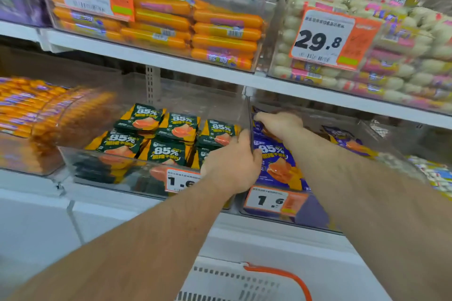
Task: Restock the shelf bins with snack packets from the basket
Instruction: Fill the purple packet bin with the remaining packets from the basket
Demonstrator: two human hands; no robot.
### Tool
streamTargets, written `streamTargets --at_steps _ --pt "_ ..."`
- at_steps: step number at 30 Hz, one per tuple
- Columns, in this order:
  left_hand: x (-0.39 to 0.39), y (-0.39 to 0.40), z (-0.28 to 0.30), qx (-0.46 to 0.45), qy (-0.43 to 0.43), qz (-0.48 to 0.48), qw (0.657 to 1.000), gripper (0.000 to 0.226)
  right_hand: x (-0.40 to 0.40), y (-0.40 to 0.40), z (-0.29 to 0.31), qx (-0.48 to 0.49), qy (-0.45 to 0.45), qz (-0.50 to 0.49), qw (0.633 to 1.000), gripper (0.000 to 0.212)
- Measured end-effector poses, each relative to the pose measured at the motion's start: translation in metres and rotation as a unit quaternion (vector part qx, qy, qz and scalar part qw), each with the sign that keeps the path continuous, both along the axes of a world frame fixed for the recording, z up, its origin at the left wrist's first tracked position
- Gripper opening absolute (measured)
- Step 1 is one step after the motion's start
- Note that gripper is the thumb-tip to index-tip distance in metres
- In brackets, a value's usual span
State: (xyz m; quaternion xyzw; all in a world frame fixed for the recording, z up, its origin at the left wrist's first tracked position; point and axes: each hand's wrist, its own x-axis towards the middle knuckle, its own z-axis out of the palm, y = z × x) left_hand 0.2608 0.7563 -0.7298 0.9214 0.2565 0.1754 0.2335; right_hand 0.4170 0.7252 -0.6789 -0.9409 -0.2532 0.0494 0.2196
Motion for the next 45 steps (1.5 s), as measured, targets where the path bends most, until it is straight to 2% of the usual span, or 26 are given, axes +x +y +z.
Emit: streamTargets --at_steps 3,6,8,15,20,22,25,27,30,32,33,34,36,38,40,42,45 --pt "0.000 0.000 0.000 0.003 0.001 -0.007 1.000 0.042 0.001 0.013 -0.003 -0.047 -0.014 0.022 0.999 0.069" --pt "0.000 0.001 -0.001 0.004 -0.004 -0.013 1.000 0.044 0.000 0.019 -0.003 -0.066 0.005 0.045 0.997 0.047" --pt "0.000 0.001 -0.001 0.003 -0.005 -0.014 1.000 0.044 -0.004 0.020 -0.001 -0.068 0.004 0.044 0.997 0.041" --pt "-0.001 0.000 -0.001 -0.003 -0.018 -0.016 1.000 0.042 -0.002 0.025 -0.002 -0.108 -0.028 0.063 0.992 0.047" --pt "-0.003 -0.002 0.004 -0.020 -0.065 0.012 0.998 0.047 -0.009 0.017 0.002 -0.083 -0.064 0.037 0.994 0.049" --pt "-0.005 -0.001 0.005 -0.045 -0.097 0.022 0.994 0.051 -0.017 0.008 0.000 -0.008 -0.090 0.009 0.996 0.044" --pt "-0.008 0.002 0.004 -0.116 -0.160 0.015 0.980 0.048 -0.047 -0.012 -0.001 0.177 -0.133 0.002 0.975 0.024" --pt "-0.018 0.000 0.004 -0.156 -0.244 0.013 0.957 0.039 -0.078 -0.028 -0.002 0.273 -0.150 0.009 0.950 0.019" --pt "-0.055 -0.013 -0.003 -0.142 -0.369 0.023 0.918 0.028 -0.130 -0.053 -0.015 0.434 -0.139 0.022 0.890 0.016" --pt "-0.091 -0.030 -0.023 -0.159 -0.396 0.024 0.904 0.025 -0.160 -0.066 -0.040 0.508 -0.122 0.023 0.853 0.022" --pt "-0.108 -0.037 -0.041 -0.173 -0.386 0.033 0.905 0.024 -0.172 -0.071 -0.058 0.517 -0.103 0.022 0.850 0.026" --pt "-0.124 -0.044 -0.060 -0.200 -0.366 0.046 0.908 0.026 -0.182 -0.076 -0.080 0.506 -0.074 0.018 0.859 0.028" --pt "-0.150 -0.054 -0.108 -0.279 -0.304 0.089 0.907 0.030 -0.193 -0.085 -0.130 0.433 -0.010 -0.005 0.901 0.026" --pt "-0.169 -0.056 -0.156 -0.363 -0.231 0.149 0.891 0.030 -0.196 -0.093 -0.187 0.340 0.078 -0.041 0.936 0.030" --pt "-0.186 -0.059 -0.191 -0.412 -0.175 0.205 0.870 0.023 -0.201 -0.103 -0.242 0.246 0.166 -0.084 0.951 0.028" --pt "-0.200 -0.061 -0.212 -0.432 -0.134 0.248 0.857 0.020 -0.209 -0.115 -0.293 0.133 0.252 -0.106 0.953 0.033" --pt "-0.212 -0.062 -0.235 -0.446 -0.075 0.273 0.849 0.020 -0.232 -0.139 -0.354 -0.040 0.399 -0.086 0.912 0.022"
